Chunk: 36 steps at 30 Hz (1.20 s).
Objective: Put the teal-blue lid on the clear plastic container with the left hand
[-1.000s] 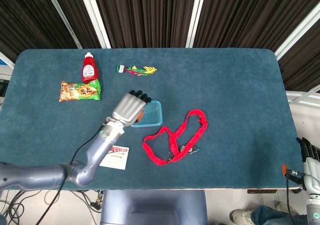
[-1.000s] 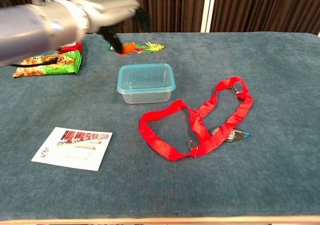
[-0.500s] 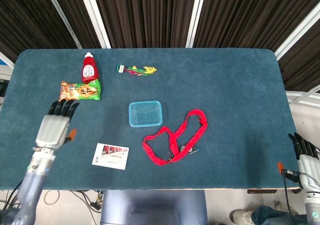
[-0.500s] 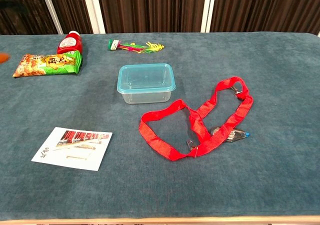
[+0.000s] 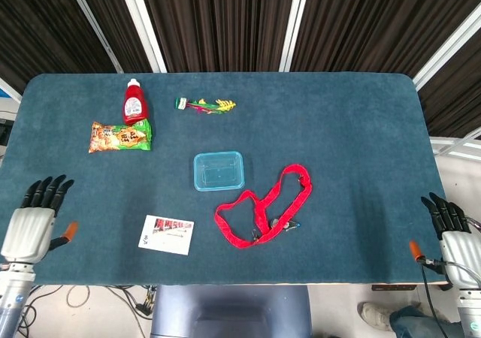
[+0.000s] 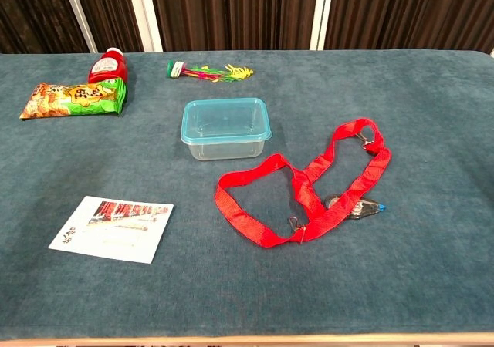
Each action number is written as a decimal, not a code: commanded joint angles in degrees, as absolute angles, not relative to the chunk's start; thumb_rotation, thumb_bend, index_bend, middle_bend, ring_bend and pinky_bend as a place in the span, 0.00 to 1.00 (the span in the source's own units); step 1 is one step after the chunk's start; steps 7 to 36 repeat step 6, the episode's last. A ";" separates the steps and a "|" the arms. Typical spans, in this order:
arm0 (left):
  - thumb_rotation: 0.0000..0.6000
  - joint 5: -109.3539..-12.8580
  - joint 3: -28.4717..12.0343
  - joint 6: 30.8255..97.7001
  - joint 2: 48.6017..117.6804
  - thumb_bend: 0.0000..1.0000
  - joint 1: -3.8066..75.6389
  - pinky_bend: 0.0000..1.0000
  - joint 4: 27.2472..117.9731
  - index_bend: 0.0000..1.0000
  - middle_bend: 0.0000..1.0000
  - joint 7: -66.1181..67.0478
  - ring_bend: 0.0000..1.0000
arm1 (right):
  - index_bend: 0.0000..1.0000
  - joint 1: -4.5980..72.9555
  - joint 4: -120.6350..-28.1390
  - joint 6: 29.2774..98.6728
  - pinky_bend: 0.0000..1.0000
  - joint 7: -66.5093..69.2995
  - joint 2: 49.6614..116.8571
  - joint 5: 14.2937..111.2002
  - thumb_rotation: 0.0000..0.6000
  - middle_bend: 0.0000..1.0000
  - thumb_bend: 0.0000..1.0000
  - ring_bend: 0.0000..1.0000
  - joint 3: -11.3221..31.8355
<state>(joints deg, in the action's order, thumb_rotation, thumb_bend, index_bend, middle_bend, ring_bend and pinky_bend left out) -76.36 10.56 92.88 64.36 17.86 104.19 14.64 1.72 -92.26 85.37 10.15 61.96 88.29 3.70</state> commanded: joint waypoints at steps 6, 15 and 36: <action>1.00 -77.84 9.28 91.84 63.81 0.32 15.47 0.07 102.74 0.08 0.05 11.94 0.00 | 0.08 1.80 -92.54 85.28 0.00 9.69 61.84 88.30 1.00 0.04 0.39 0.02 3.34; 1.00 -77.84 9.28 91.84 63.81 0.32 15.47 0.07 102.74 0.08 0.05 11.94 0.00 | 0.08 1.80 -92.54 85.28 0.00 9.69 61.84 88.30 1.00 0.04 0.39 0.02 3.34; 1.00 -77.84 9.28 91.84 63.81 0.32 15.47 0.07 102.74 0.08 0.05 11.94 0.00 | 0.08 1.80 -92.54 85.28 0.00 9.69 61.84 88.30 1.00 0.04 0.39 0.02 3.34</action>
